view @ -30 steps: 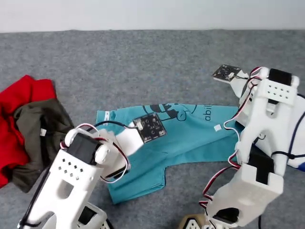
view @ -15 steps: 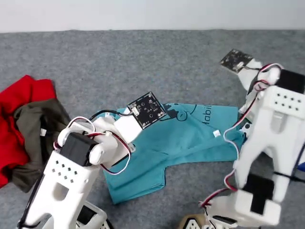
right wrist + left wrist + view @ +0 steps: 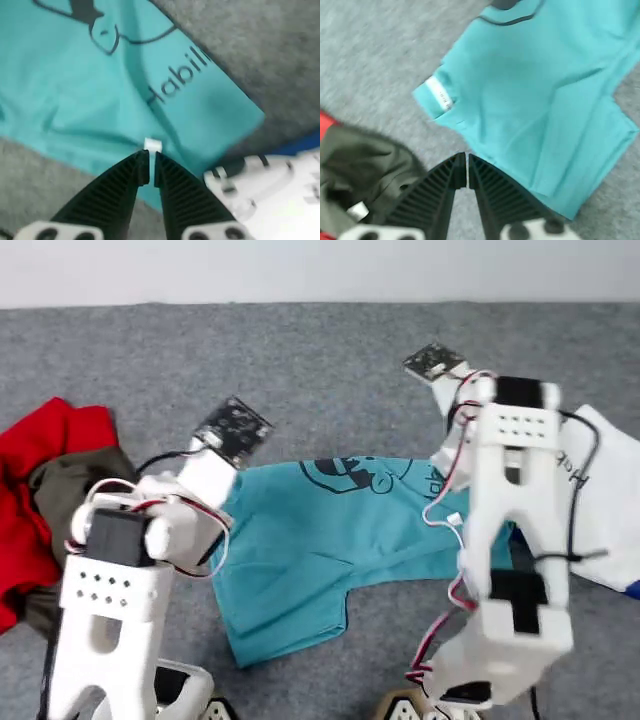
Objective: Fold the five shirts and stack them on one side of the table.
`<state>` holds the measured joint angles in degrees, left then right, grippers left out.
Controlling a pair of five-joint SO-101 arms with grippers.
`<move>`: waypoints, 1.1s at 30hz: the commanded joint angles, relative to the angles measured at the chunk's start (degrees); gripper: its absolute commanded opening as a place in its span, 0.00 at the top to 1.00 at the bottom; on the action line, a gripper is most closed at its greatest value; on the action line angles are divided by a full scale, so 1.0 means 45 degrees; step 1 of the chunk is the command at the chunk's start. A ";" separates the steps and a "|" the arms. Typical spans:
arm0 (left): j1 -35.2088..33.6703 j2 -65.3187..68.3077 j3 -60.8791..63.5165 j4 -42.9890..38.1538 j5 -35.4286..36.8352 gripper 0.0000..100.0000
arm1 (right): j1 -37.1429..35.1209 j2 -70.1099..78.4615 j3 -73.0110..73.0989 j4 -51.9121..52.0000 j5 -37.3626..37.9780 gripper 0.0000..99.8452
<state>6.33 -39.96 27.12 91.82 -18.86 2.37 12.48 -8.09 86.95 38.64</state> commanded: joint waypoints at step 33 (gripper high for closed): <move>-0.1621 -0.0371 -0.0674 0.0899 -0.1661 0.98 | 0.1709 0.2589 -0.0860 -0.2842 -0.1172 0.99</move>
<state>-0.53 -39.96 26.86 95.69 -25.80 7.74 22.15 -8.53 78.24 33.45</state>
